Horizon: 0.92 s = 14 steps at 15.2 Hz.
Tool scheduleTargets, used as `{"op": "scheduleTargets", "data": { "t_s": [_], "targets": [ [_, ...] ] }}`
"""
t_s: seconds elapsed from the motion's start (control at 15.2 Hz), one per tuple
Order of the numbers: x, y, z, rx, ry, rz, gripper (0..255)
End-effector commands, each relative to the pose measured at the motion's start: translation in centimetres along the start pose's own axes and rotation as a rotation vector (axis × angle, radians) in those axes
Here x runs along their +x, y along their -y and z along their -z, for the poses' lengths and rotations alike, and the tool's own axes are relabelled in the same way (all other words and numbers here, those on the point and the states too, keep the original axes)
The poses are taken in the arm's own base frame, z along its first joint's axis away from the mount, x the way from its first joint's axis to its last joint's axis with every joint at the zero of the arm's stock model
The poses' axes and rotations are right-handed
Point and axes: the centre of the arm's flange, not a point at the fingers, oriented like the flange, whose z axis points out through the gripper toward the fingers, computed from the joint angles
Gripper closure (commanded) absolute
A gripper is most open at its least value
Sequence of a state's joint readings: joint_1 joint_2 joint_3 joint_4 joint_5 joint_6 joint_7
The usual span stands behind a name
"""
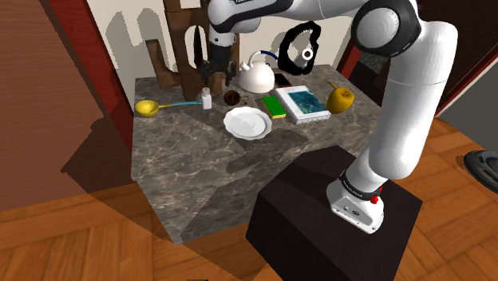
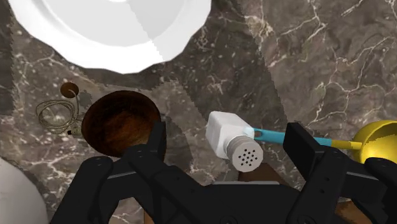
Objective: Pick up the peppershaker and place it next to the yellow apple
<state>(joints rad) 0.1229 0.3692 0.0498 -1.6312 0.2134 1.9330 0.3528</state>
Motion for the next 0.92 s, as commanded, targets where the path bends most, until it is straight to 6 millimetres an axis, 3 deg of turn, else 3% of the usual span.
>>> {"op": "scheduleTargets", "data": {
  "t_s": [0.0, 0.13, 0.59, 0.86],
  "targets": [
    [2.1, 1.3, -1.4, 0.006, 0.014, -0.008, 0],
    [3.4, 2.1, -2.3, 0.009, 0.022, -0.013, 0],
    [3.3, 2.2, -6.3, 0.009, 0.022, -0.013, 0],
    [3.3, 2.2, -6.3, 0.009, 0.022, -0.013, 0]
  ]
}}
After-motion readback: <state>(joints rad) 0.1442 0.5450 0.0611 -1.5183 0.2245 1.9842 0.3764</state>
